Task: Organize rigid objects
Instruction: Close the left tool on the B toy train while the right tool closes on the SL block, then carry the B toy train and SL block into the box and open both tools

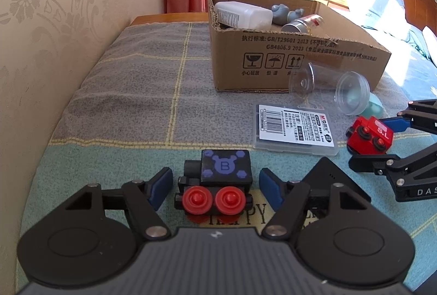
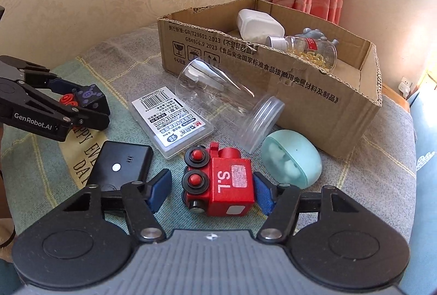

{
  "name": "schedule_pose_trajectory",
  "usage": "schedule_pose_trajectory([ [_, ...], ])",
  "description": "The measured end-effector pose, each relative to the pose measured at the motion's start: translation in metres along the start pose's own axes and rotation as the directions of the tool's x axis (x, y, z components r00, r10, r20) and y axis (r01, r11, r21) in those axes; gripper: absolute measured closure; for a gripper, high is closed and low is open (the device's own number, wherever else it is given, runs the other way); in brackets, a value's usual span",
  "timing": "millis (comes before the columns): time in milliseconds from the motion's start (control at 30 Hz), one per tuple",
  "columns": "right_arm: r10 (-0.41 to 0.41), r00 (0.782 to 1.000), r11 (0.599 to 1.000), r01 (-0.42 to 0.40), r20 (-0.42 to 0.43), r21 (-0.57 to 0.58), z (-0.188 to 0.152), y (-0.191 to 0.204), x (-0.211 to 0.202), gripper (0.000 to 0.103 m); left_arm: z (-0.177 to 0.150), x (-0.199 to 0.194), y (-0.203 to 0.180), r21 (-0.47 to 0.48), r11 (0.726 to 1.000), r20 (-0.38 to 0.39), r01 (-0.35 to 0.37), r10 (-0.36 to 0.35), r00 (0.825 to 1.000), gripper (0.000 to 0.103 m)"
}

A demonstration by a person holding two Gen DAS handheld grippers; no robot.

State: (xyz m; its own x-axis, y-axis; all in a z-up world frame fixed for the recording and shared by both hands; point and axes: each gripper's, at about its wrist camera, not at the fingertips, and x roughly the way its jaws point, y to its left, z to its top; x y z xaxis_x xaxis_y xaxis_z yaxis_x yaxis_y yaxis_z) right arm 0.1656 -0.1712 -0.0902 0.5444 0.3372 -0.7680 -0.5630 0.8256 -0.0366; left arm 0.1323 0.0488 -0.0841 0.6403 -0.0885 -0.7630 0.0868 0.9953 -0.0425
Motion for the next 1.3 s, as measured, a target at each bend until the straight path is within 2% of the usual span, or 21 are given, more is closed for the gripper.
schedule_pose_trajectory([
  [300, -0.037, 0.999, 0.998, 0.038, -0.022, 0.045, 0.004, 0.003, 0.0, 0.046, 0.002, 0.001, 0.001, -0.016, 1.0, -0.004, 0.01, -0.01, 1.0, 0.034],
  [367, -0.045, 0.999, 0.998, 0.047, -0.029, 0.053, 0.005, 0.002, 0.0, 0.047, 0.003, 0.001, 0.0, -0.006, 1.0, -0.007, 0.008, -0.008, 1.0, 0.038],
  [433, -0.053, 0.998, 0.997, 0.055, -0.039, 0.054, 0.007, 0.003, 0.001, 0.048, 0.004, 0.001, -0.001, 0.018, 1.0, -0.006, -0.009, 0.009, 1.0, 0.052],
  [467, -0.058, 0.997, 0.997, 0.06, -0.045, 0.054, 0.008, 0.003, 0.001, 0.048, 0.005, 0.001, -0.001, 0.018, 1.0, -0.012, -0.002, 0.002, 1.0, 0.053],
  [600, -0.065, 0.996, 0.997, 0.067, -0.066, 0.038, 0.01, 0.007, -0.001, 0.049, 0.009, 0.0, -0.001, 0.027, 0.999, -0.038, 0.028, -0.027, 0.999, 0.053],
  [933, -0.061, 0.995, 0.998, 0.06, -0.081, -0.011, 0.012, 0.007, -0.023, 0.049, 0.018, -0.018, -0.023, 0.201, 0.978, -0.066, 0.049, -0.036, 0.997, 0.053],
  [1167, -0.067, 0.996, 0.998, 0.066, -0.054, -0.022, 0.018, 0.001, -0.045, 0.049, 0.025, -0.028, -0.035, 0.259, 0.964, -0.077, 0.065, -0.046, 0.996, 0.053],
  [1300, -0.074, 0.997, 0.997, 0.073, -0.012, -0.024, 0.03, -0.006, -0.06, 0.049, 0.035, -0.035, -0.041, 0.273, 0.958, -0.066, 0.085, -0.069, 0.995, 0.053],
])
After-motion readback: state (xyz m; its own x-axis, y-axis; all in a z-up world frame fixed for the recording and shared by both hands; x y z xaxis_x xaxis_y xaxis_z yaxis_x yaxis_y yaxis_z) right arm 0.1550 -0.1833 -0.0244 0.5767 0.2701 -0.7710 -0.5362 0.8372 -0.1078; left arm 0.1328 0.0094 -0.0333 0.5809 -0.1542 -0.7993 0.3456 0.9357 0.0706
